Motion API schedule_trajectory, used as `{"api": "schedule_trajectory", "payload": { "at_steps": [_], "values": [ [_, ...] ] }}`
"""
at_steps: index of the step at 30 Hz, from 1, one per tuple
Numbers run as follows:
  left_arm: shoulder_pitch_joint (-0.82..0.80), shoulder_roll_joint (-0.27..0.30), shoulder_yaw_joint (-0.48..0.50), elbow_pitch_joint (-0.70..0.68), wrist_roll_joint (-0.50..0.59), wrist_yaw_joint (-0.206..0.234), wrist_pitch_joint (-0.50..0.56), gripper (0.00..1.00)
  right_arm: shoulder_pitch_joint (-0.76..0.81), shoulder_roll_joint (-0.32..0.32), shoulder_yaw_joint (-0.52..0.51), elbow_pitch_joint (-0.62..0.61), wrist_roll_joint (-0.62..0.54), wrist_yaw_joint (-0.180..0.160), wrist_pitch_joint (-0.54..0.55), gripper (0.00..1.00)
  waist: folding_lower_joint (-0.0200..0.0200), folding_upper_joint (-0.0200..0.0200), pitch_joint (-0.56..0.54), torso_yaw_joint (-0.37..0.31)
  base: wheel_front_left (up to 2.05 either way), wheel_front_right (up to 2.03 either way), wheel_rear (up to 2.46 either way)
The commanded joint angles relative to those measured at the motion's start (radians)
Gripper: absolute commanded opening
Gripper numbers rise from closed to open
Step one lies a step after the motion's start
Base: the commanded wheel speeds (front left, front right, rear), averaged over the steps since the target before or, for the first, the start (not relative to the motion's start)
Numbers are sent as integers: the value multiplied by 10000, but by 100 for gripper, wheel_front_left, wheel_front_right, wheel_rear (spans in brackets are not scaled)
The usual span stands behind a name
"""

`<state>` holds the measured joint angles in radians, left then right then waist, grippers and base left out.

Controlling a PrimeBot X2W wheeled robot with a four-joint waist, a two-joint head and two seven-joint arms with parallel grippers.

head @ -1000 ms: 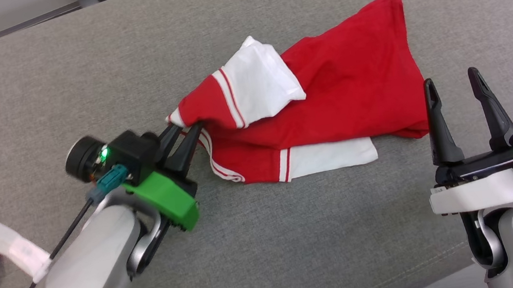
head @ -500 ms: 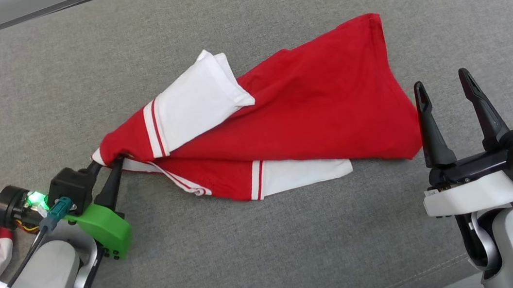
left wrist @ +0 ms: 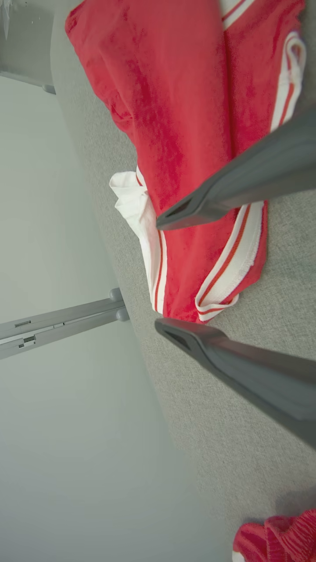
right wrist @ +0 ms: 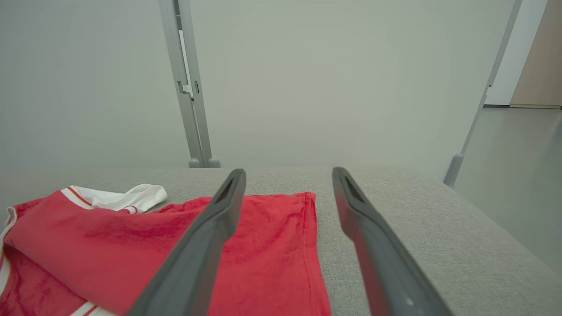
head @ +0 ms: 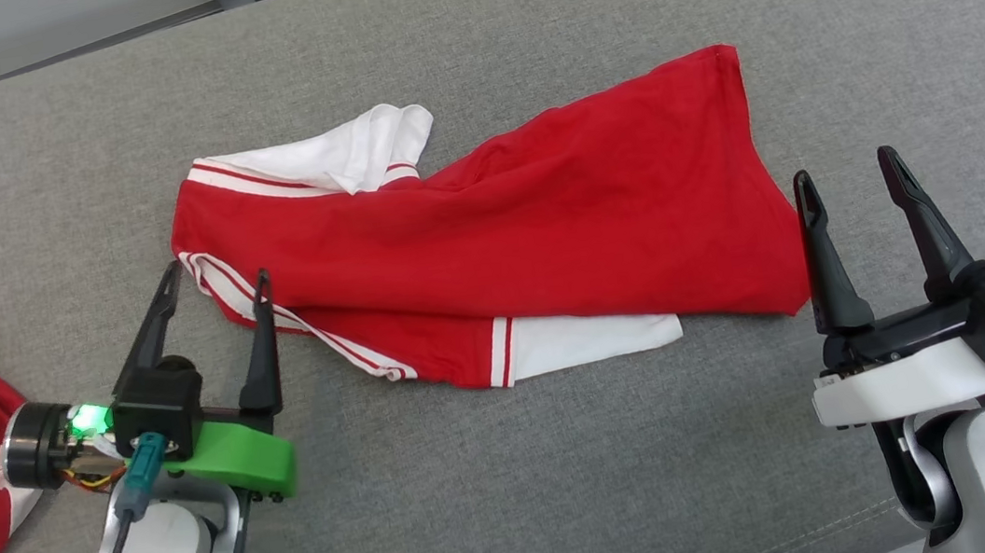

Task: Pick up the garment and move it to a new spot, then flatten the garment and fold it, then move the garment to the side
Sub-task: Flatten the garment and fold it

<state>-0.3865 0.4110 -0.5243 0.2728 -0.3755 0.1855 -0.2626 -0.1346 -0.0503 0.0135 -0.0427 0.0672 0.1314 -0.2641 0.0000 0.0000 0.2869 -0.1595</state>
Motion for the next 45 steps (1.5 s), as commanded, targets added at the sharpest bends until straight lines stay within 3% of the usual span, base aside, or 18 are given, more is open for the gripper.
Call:
{"api": "schedule_trajectory", "payload": {
  "at_steps": [1, 6, 18, 22, 34, 35, 36, 37, 39, 41, 43, 44, 45],
  "values": [
    [94, -94, 4, -101, 160, 33, -31, 100, 26, -3, 43, 10, 13, -14, -3, 100, 0, 0, -48, 73, 0, 0, 0],
    [-801, -371, -391, 415, 892, -223, -30, 100, -137, -45, 217, 11, -17, -14, -3, 100, 0, 0, 35, 107, 0, 0, 0],
    [-4039, -1071, -1760, 4038, 2376, -892, 1142, 100, -531, -123, 438, 7, 222, -14, -3, 100, 0, 0, 960, -364, 0, 0, 0],
    [-4569, -1187, -1989, 4804, 2527, -1135, 932, 100, -597, -97, 320, 11, 281, -14, -3, 100, 0, 0, 1219, -483, 0, 0, 0],
    [-5196, -1502, -2394, 5709, 2746, -1214, 259, 100, -704, -33, 165, 126, 585, -14, -3, 100, 0, 0, 1338, -563, 0, 0, 0],
    [-5231, -1483, -2450, 5755, 2818, -1233, 220, 79, -707, -21, 135, 140, 664, -14, -3, 100, 0, 0, 1334, -571, 0, 0, 0],
    [-5246, -1492, -2476, 5790, 2831, -1238, 202, 70, -705, -14, 116, 151, 715, -14, -3, 100, 0, 0, 1327, -573, 0, 0, 0],
    [-5265, -1494, -2545, 5866, 2866, -1303, 191, 49, -704, -9, 99, 161, 757, -14, -3, 100, 0, 0, 1319, -573, 0, 0, 0],
    [-5326, -1505, -2656, 6002, 2888, -1397, 253, 50, -689, -4, 72, 185, 800, -14, -3, 100, 0, 0, 1300, -577, 0, 0, 0],
    [-5404, -1497, -2785, 6142, 2945, -1494, 300, 66, -692, -3, 84, 210, 852, -14, -3, 100, 0, 0, 1287, -600, 0, 0, 0],
    [-5461, -1493, -2883, 6289, 2969, -1585, 344, 67, -702, -5, 124, 223, 893, -14, -3, 100, 0, 0, 1282, -637, 0, 0, 0],
    [-5484, -1496, -2938, 6351, 2963, -1640, 372, 50, -719, -3, 146, 227, 929, -14, -3, 100, 0, 0, 1284, -658, 0, 0, 0],
    [-5506, -1503, -2973, 6413, 2957, -1682, 393, 43, -735, -2, 157, 233, 951, -14, -3, 100, 0, 0, 1285, -674, 0, 0, 0]
  ]
}}
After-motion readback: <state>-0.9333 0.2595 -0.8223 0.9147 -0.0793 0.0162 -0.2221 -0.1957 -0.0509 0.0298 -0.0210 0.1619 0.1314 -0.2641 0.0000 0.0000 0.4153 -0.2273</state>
